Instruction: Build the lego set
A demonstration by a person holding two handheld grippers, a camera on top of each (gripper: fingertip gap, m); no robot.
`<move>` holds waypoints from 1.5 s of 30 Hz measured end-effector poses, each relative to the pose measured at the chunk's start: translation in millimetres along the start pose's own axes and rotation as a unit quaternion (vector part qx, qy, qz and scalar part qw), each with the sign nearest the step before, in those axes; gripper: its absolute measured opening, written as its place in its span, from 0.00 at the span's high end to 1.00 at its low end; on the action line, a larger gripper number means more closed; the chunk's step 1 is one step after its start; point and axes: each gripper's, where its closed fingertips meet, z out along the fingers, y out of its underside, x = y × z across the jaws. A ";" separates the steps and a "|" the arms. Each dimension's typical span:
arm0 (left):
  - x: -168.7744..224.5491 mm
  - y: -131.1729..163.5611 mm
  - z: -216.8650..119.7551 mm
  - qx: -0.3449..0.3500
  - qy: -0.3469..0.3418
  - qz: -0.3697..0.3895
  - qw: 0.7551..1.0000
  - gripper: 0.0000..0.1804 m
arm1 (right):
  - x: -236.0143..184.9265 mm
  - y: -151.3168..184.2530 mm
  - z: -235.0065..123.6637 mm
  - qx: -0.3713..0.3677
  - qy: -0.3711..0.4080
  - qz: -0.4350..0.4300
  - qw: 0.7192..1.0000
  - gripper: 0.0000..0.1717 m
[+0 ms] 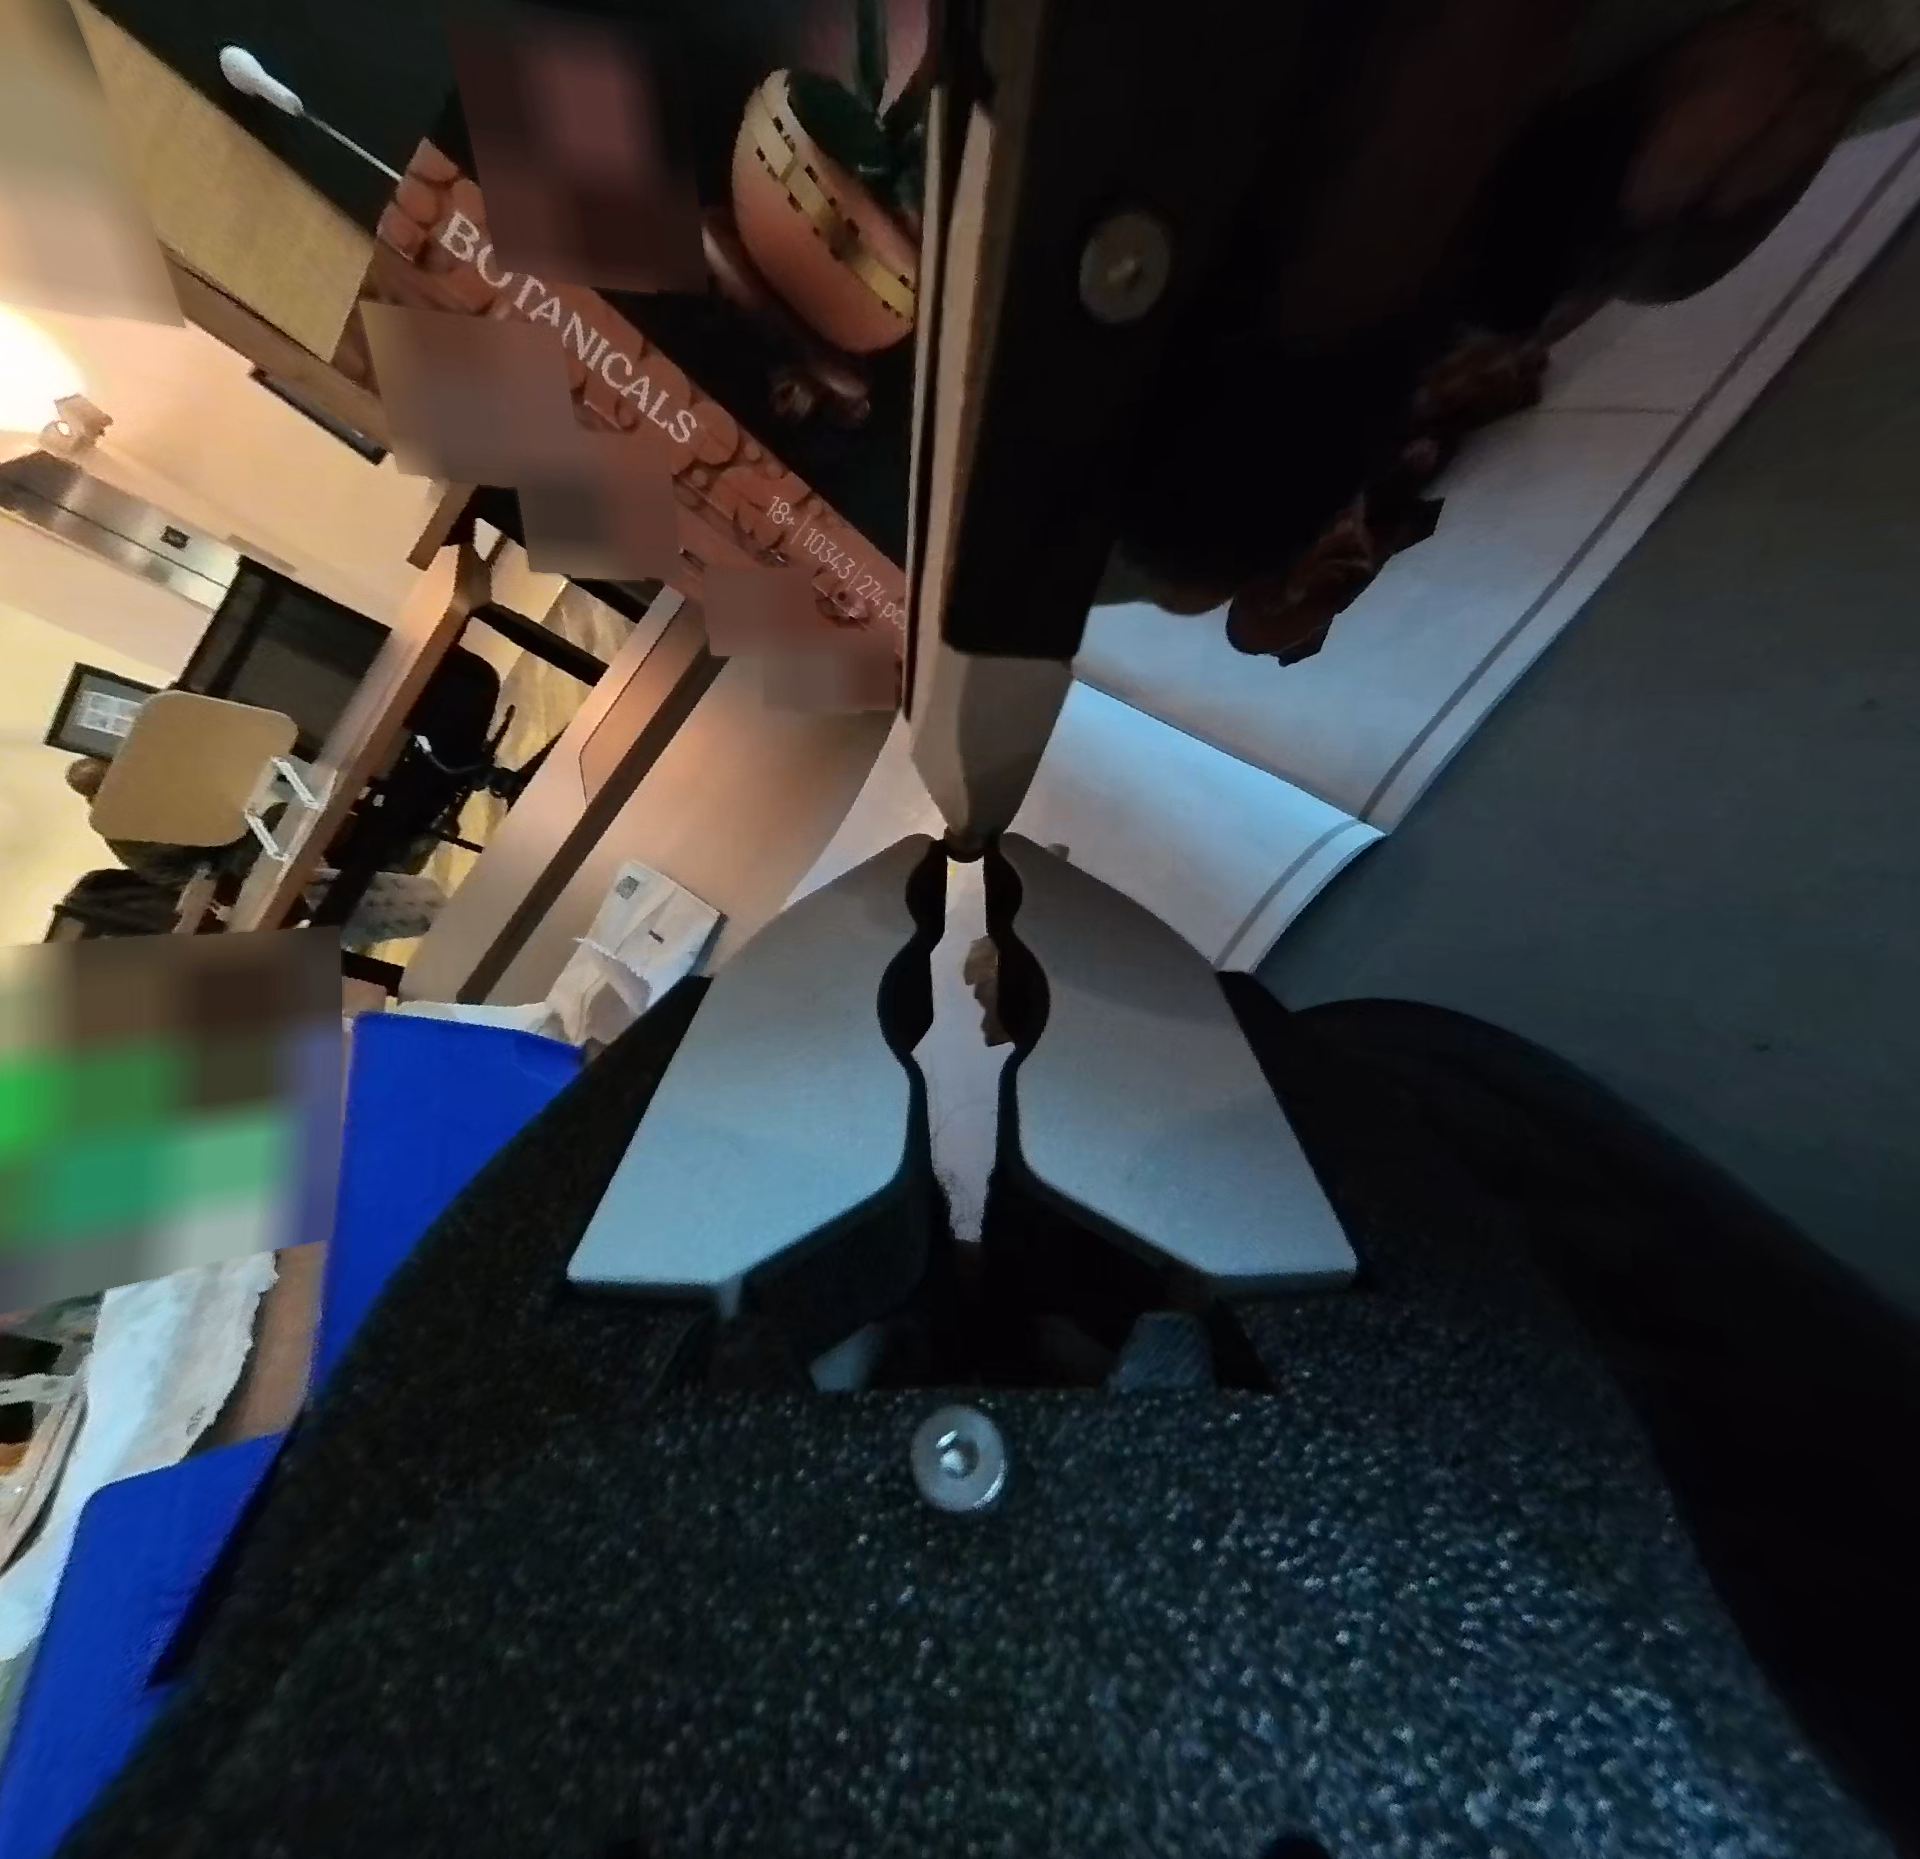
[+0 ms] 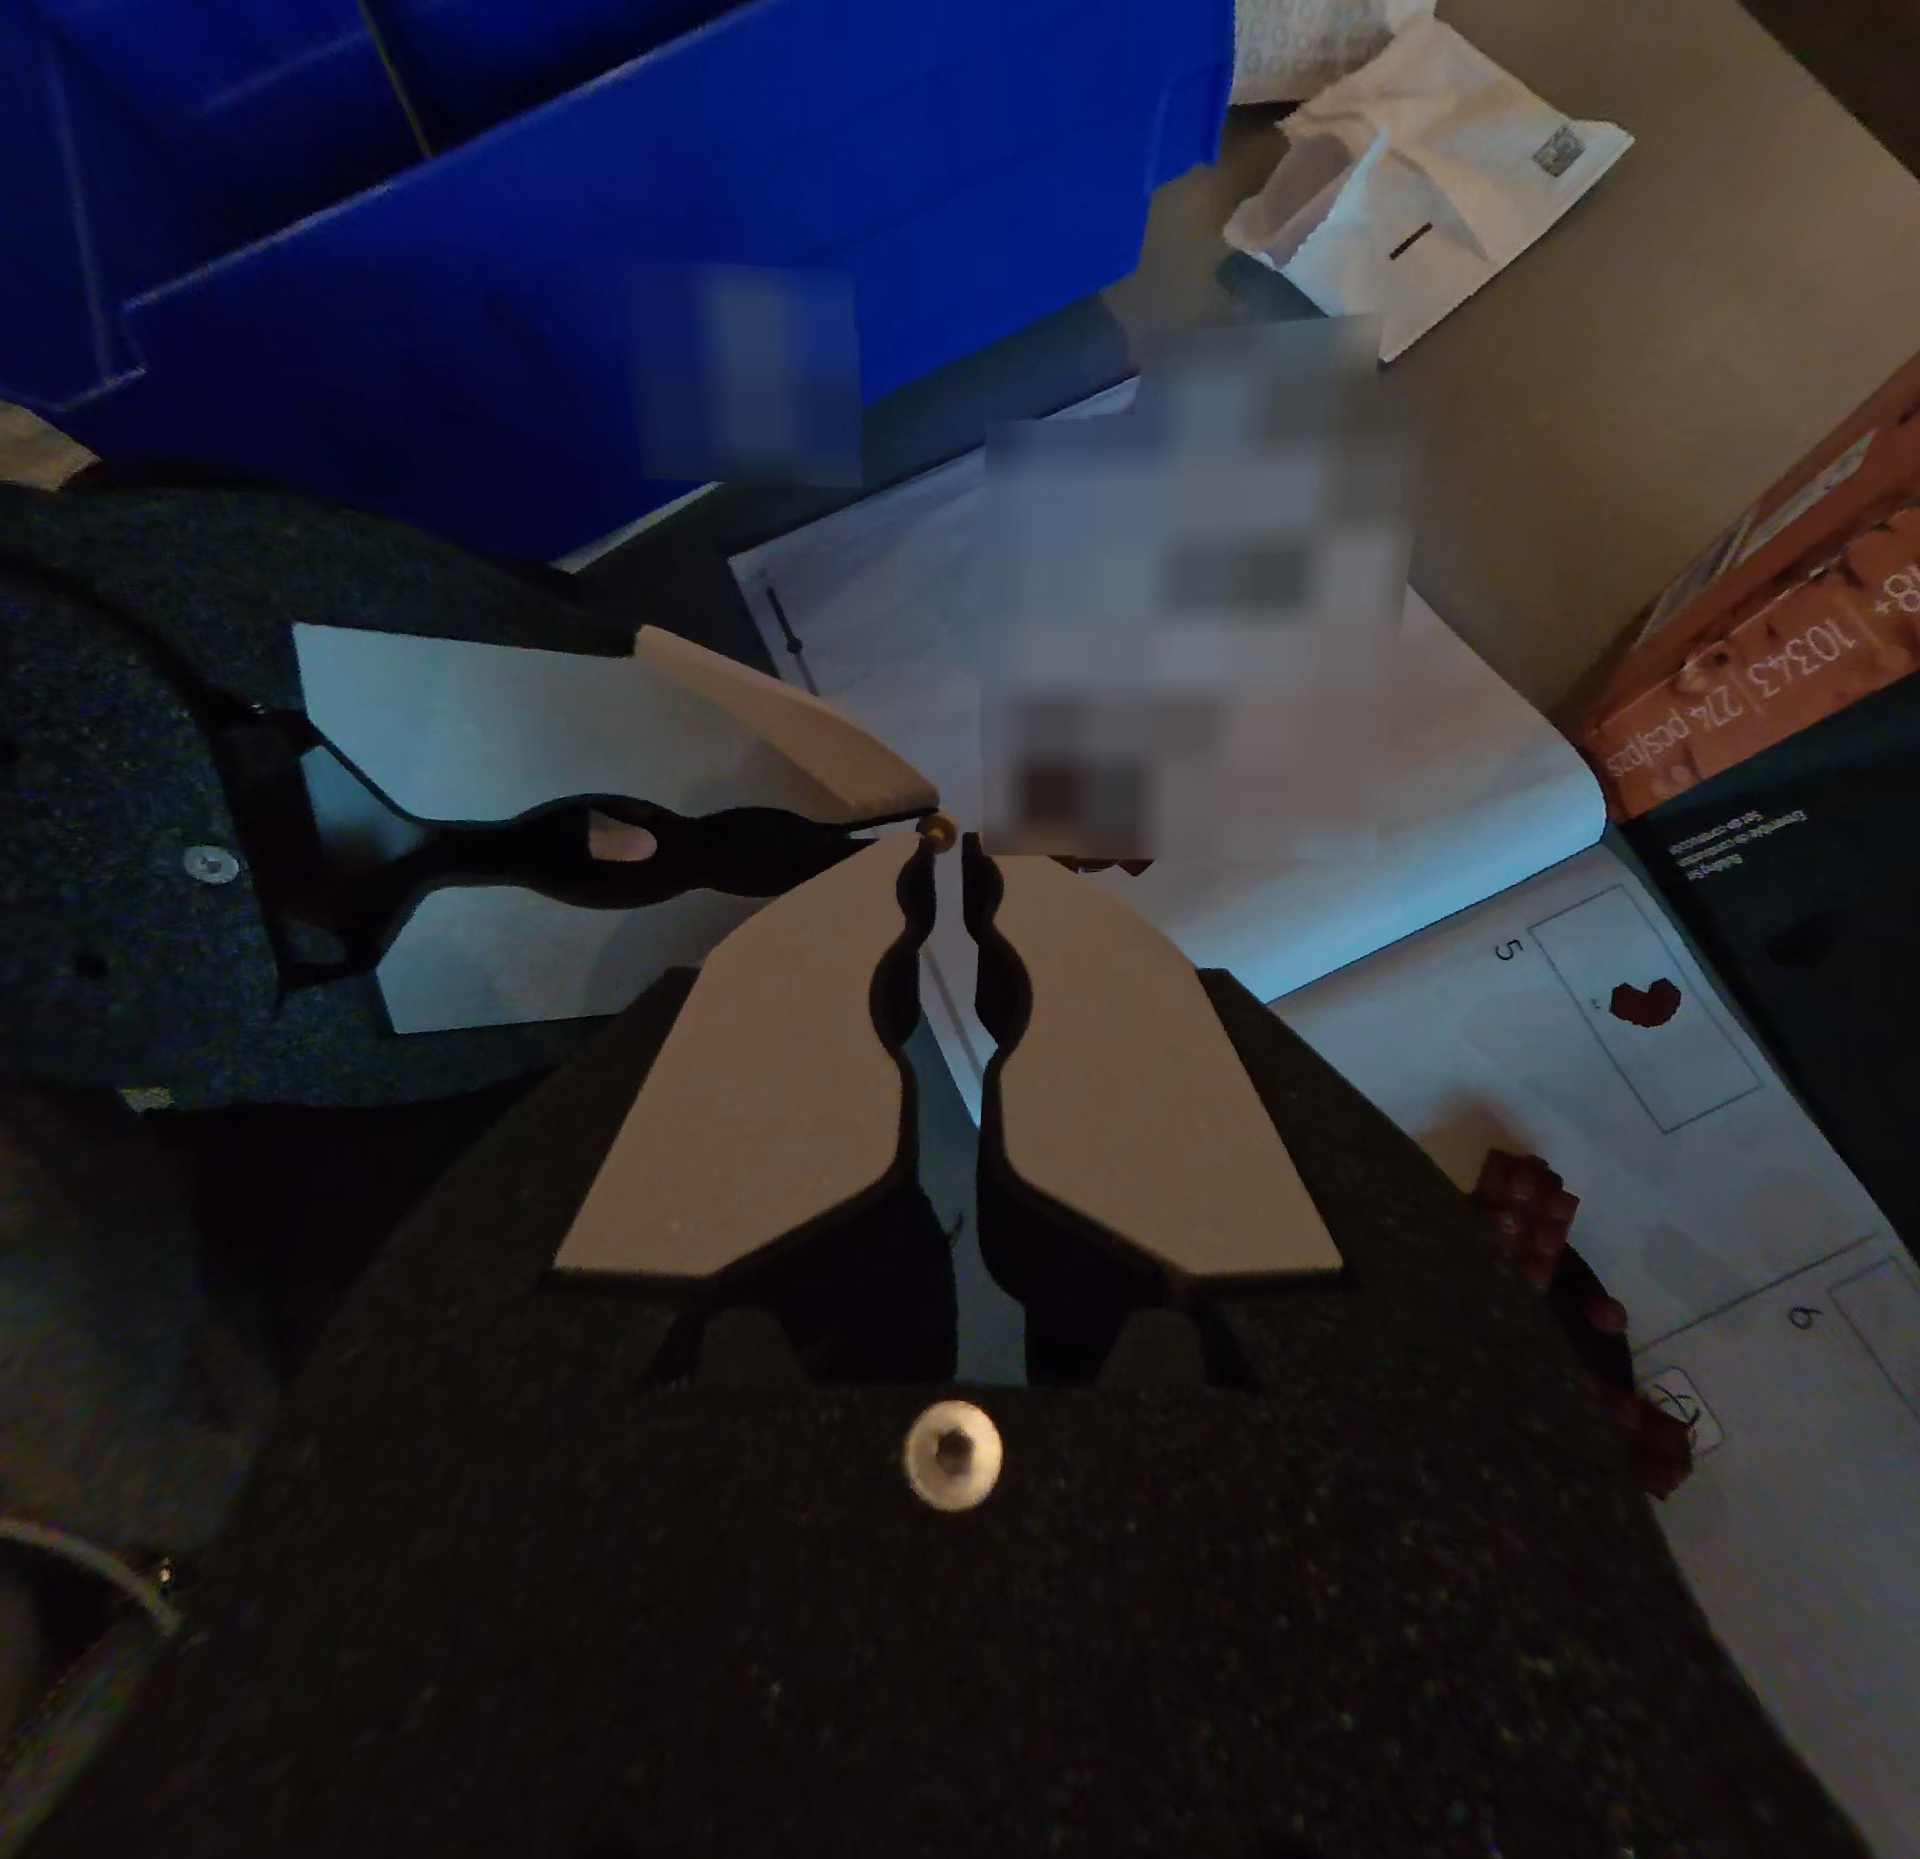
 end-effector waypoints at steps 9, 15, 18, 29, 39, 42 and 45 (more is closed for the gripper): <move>2.4 -0.3 -0.3 -0.002 -0.002 0.025 1.000 0.96 | -1.2 2.1 0.5 -0.004 0.005 -0.031 0.999 0.99; 4.9 -0.9 -1.8 0.003 0.006 0.036 0.999 0.96 | -3.9 4.6 -0.3 -0.008 -0.011 -0.057 0.998 1.00; 6.1 -1.1 -2.0 0.006 0.007 0.038 0.999 0.96 | -4.4 5.1 -1.1 -0.005 -0.020 -0.056 0.998 1.00; 3.0 4.4 -3.7 -0.002 0.007 0.018 1.000 0.96 | -5.4 2.0 4.1 0.006 -0.035 -0.049 0.998 1.00; 4.5 6.3 -3.4 -0.003 0.010 0.028 1.000 0.96 | -4.1 4.5 4.7 -0.001 -0.049 -0.008 0.999 0.93; 8.3 6.4 -2.0 0.001 0.015 0.033 0.999 0.96 | -2.7 8.6 5.1 -0.010 -0.060 0.005 0.998 0.92; 13.5 7.1 -2.5 0.009 0.028 0.033 0.999 0.96 | -6.4 14.2 6.2 -0.021 -0.100 0.027 0.994 0.94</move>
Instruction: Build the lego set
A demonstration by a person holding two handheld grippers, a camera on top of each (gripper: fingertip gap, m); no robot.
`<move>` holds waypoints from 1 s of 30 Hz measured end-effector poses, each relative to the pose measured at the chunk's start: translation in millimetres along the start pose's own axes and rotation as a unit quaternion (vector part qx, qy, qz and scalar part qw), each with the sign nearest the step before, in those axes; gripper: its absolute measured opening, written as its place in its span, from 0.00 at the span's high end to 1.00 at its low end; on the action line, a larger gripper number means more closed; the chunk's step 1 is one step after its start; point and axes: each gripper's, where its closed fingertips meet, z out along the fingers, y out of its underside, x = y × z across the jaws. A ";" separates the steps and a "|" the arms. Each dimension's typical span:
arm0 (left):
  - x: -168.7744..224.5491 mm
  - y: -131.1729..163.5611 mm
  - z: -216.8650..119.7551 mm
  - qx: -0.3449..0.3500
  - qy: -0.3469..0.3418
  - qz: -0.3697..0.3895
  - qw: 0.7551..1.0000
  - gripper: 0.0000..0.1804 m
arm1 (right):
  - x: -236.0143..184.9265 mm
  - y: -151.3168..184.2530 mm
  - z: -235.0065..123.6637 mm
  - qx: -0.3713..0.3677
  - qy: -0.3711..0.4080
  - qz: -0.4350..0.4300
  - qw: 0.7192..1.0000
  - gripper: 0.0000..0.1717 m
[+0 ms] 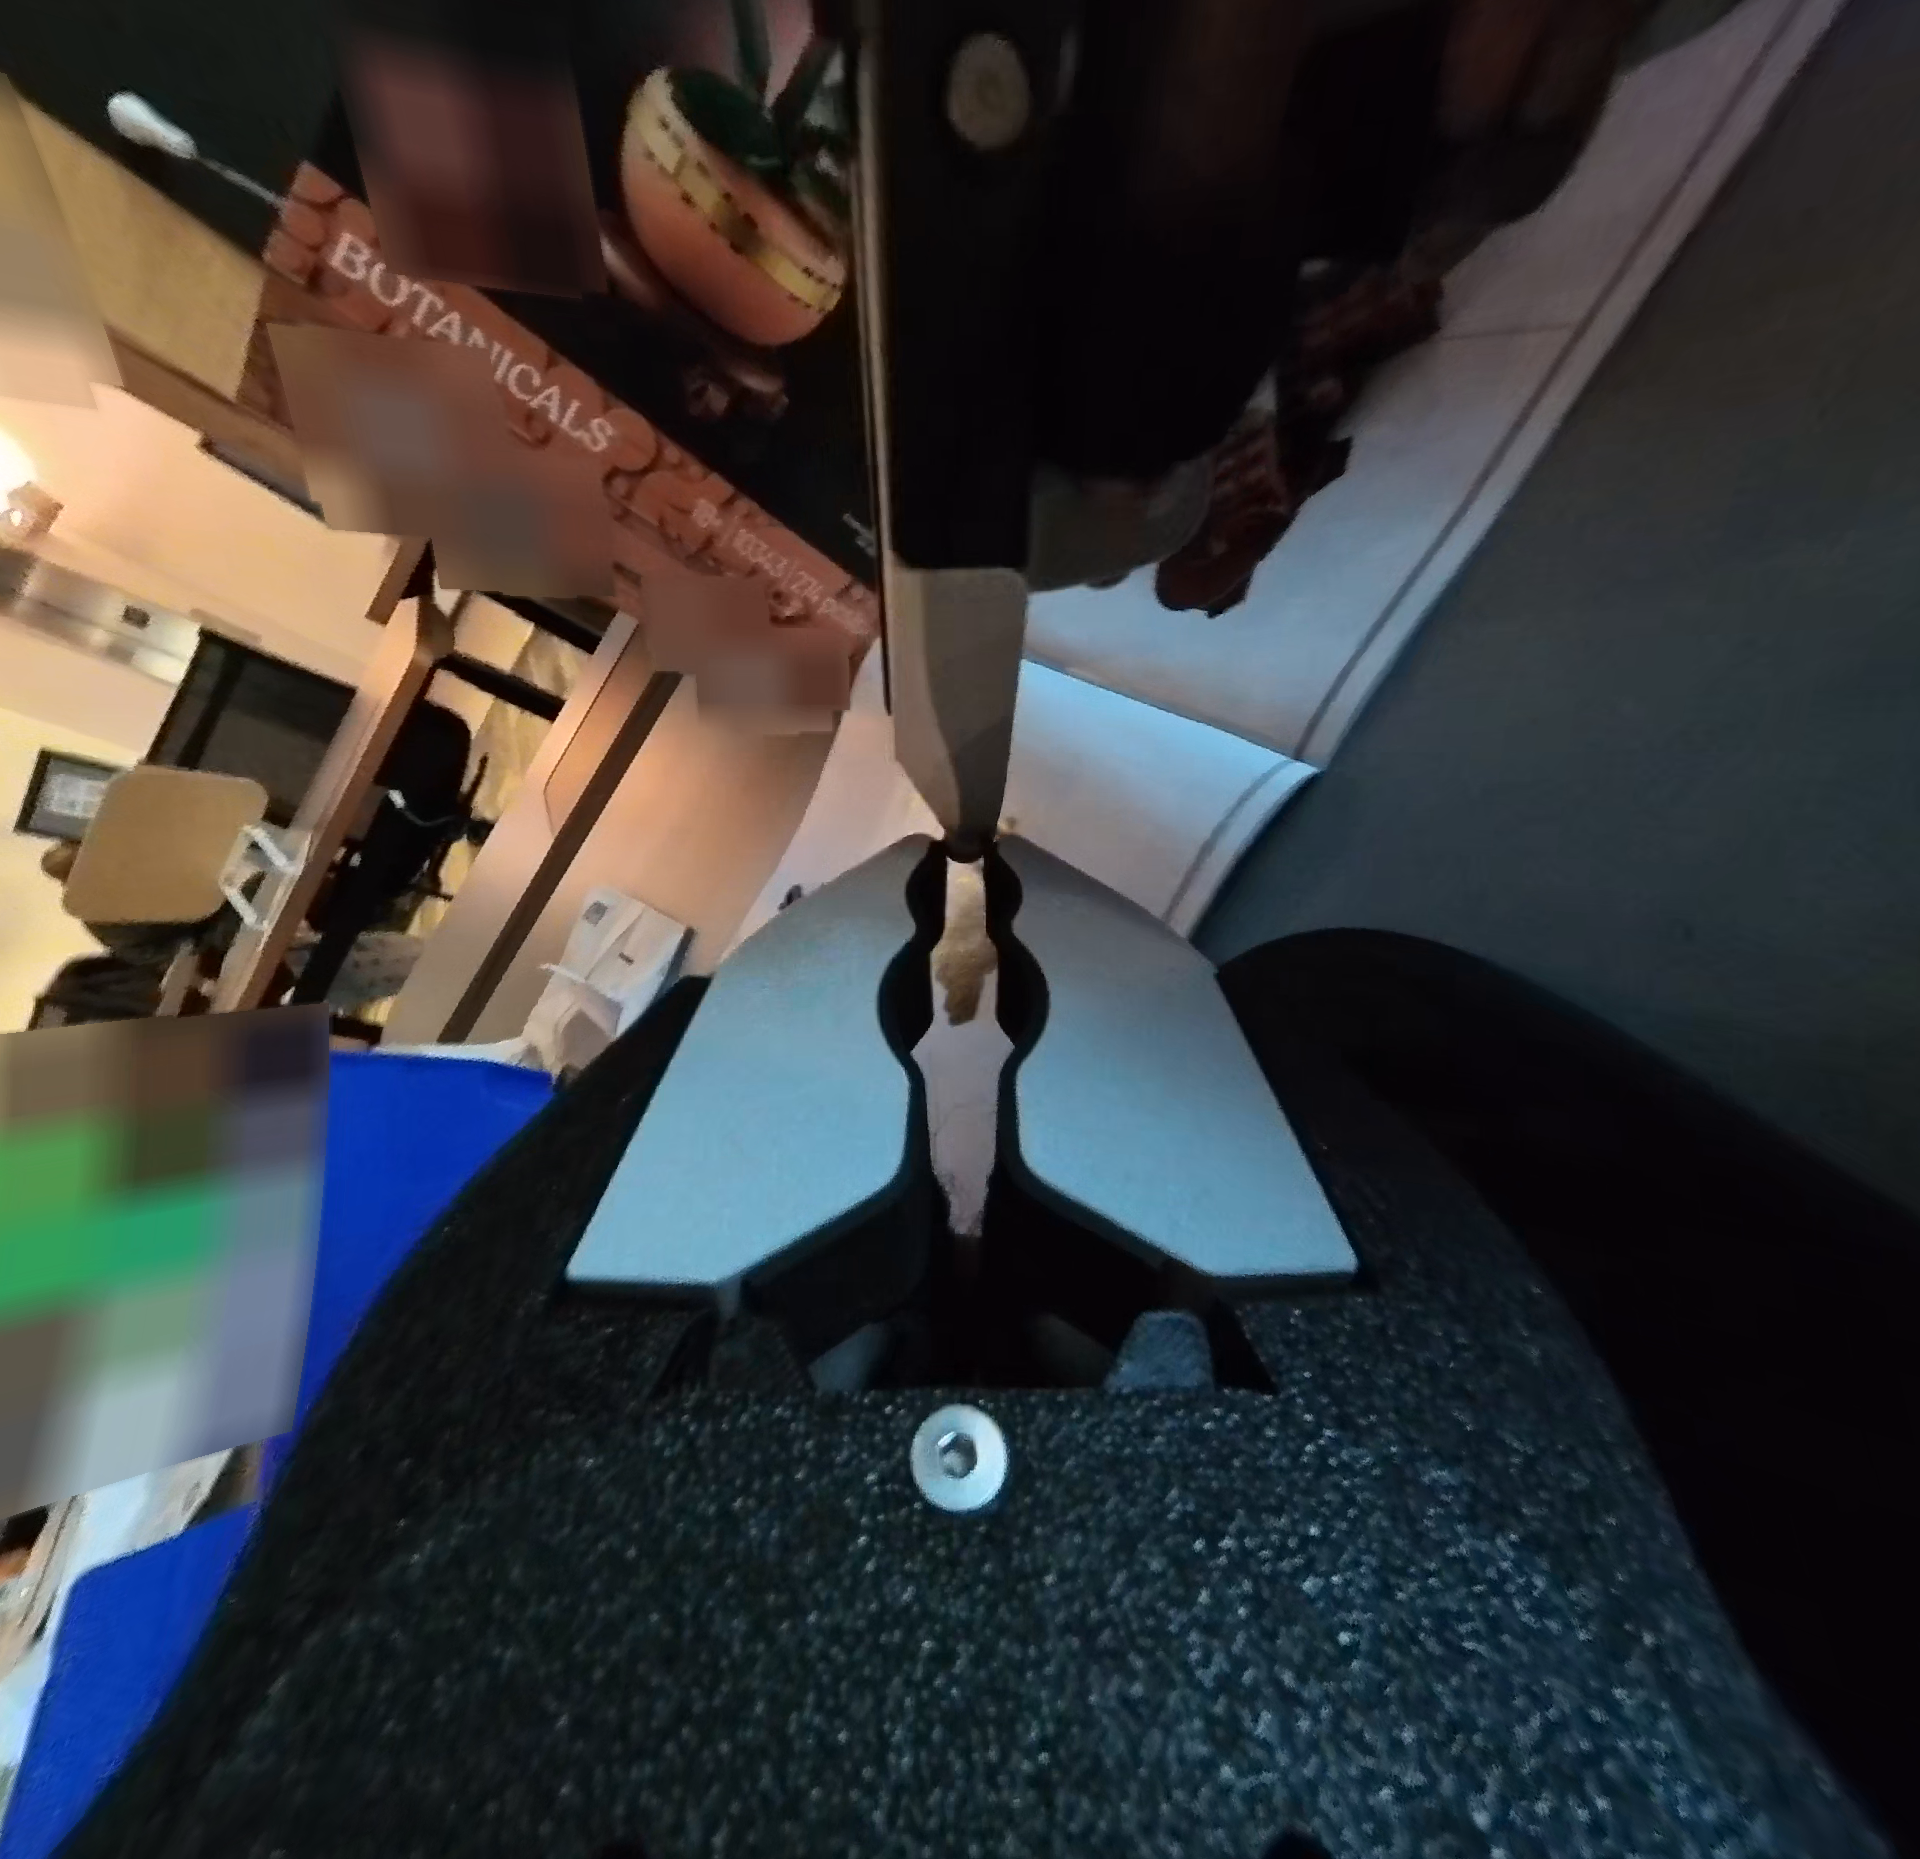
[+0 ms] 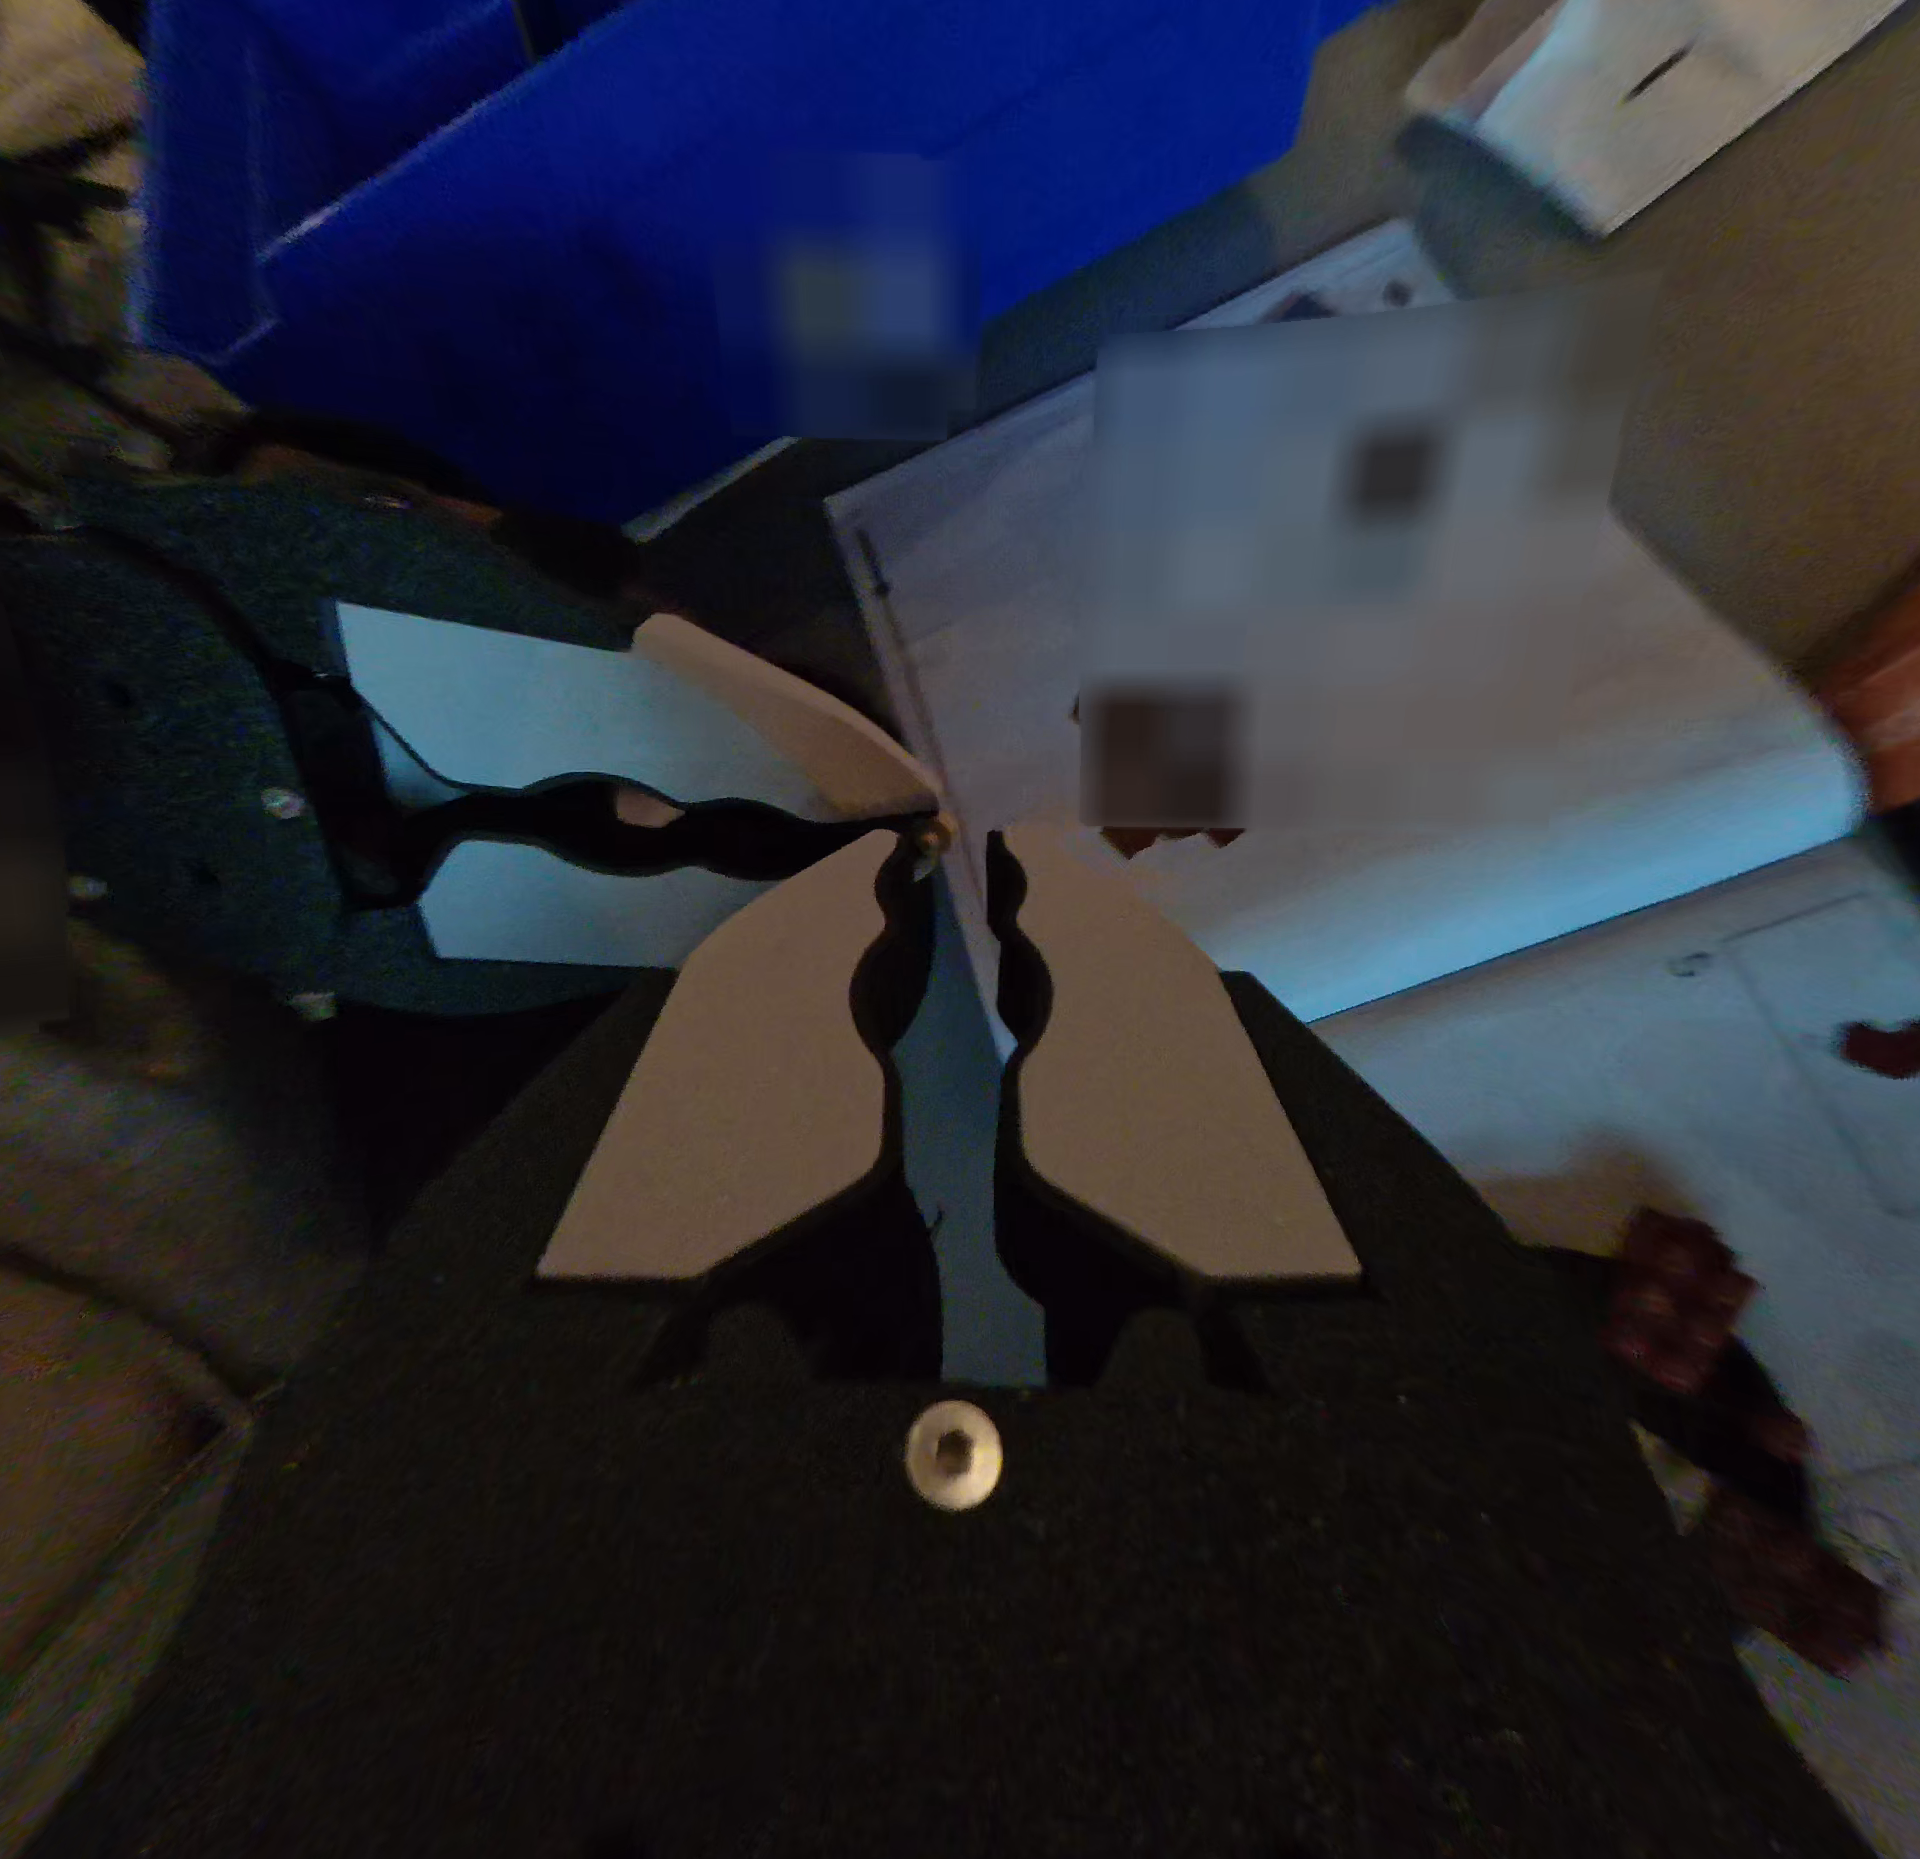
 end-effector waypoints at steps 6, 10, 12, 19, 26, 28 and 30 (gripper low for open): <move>0.6 -3.2 -1.9 0.019 0.009 -0.002 1.000 0.96 | -3.9 -1.1 -1.1 0.021 -0.060 0.036 0.997 0.98; -0.7 -0.7 2.2 0.015 0.013 -0.016 1.000 0.96 | -0.6 -1.3 1.1 0.020 -0.055 0.036 0.998 0.99; 0.7 1.1 2.9 0.013 0.017 -0.018 1.000 0.96 | 0.3 -0.5 2.9 0.021 -0.057 0.038 0.997 0.99; -9.5 11.9 3.4 0.000 0.009 -0.093 0.996 0.93 | 9.5 -3.9 3.9 0.029 -0.032 0.033 0.999 1.00; -11.5 33.0 4.3 -0.049 0.021 -0.188 0.981 0.89 | 27.8 2.3 12.8 0.013 0.011 0.032 0.999 1.00; -7.8 33.5 2.7 -0.052 0.036 -0.205 0.977 0.89 | 32.2 5.3 11.9 0.006 0.024 0.027 0.999 1.00; -5.1 35.1 0.7 -0.055 0.048 -0.222 0.972 0.89 | 35.8 8.0 10.3 -0.003 0.033 0.023 0.999 1.00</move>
